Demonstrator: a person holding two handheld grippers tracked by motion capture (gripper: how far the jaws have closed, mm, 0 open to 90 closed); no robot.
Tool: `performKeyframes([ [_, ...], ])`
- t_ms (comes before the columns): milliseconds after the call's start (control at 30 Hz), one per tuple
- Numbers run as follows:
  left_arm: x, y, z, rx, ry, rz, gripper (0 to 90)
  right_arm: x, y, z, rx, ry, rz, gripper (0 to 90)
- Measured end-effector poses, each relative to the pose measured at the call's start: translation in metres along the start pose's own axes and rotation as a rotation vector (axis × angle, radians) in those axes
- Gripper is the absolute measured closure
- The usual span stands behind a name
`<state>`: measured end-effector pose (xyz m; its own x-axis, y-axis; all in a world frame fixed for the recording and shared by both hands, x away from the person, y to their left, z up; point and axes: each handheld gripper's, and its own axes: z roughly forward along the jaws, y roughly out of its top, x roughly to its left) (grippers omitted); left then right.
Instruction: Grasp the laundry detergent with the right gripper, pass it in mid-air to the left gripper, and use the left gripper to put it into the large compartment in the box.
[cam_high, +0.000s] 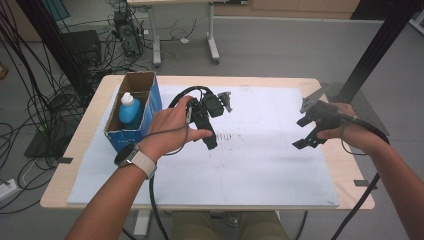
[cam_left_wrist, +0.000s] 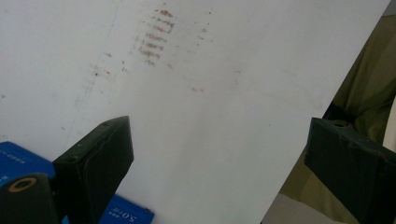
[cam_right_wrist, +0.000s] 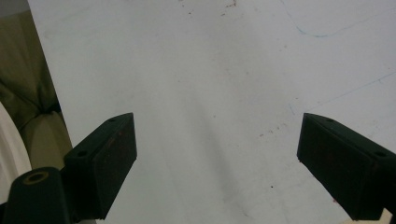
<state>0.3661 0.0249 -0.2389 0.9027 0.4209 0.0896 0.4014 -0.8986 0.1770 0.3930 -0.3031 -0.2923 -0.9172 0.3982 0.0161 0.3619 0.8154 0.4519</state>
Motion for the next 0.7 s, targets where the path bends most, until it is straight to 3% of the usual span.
performKeyframes([
  [700,0.0018,-0.0004,-0.0001,0.0,-0.002,-0.01,8.9,0.0014,-0.0012,0.0006,-0.006,0.001,-0.006,11.9],
])
